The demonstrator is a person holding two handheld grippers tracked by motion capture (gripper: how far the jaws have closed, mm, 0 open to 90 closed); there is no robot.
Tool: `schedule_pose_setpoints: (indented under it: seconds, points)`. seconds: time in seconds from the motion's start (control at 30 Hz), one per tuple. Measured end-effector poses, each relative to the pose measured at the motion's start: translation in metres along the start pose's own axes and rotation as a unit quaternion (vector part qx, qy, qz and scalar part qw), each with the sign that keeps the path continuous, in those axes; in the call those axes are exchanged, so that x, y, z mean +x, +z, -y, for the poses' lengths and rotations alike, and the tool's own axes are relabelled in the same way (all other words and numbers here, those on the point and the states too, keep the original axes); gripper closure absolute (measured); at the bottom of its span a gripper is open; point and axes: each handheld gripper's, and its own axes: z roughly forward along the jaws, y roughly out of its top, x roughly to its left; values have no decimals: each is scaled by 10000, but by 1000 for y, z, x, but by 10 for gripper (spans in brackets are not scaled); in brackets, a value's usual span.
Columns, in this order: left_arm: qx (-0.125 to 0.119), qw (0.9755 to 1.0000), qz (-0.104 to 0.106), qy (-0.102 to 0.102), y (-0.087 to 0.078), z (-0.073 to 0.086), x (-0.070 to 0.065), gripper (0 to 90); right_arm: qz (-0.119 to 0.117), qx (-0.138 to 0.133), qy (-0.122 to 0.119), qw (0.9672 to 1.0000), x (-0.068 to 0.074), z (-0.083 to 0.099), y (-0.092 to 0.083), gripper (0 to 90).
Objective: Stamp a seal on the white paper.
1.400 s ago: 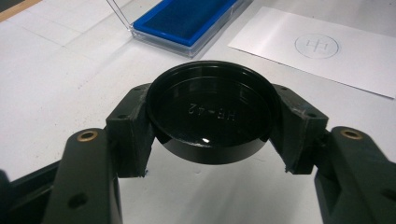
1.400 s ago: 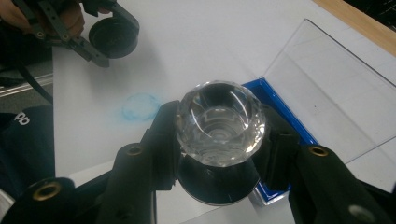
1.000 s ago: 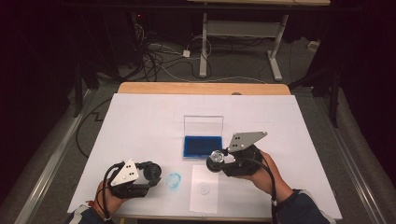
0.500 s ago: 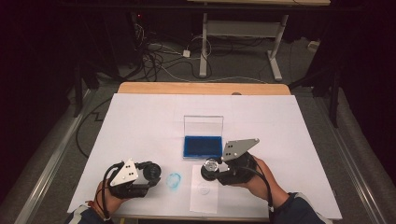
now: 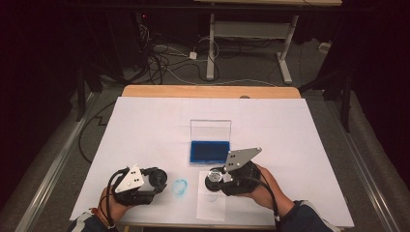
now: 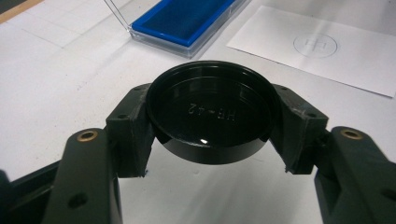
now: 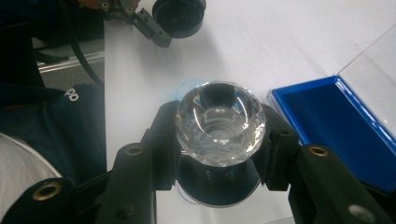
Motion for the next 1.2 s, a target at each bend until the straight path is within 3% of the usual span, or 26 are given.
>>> schedule_pose_setpoints:
  seconds: [0.7, 1.2]
  points:
    - [-6, 10000, 1, 13, 0, -1, -1, 366, -126, 378, -7, 9992, 5, 14, 28, 572]
    - [14, 10000, 40, 52, 3, -2, -1, 365, -111, 538, 34, 9985, 4, 24, 34, 572]
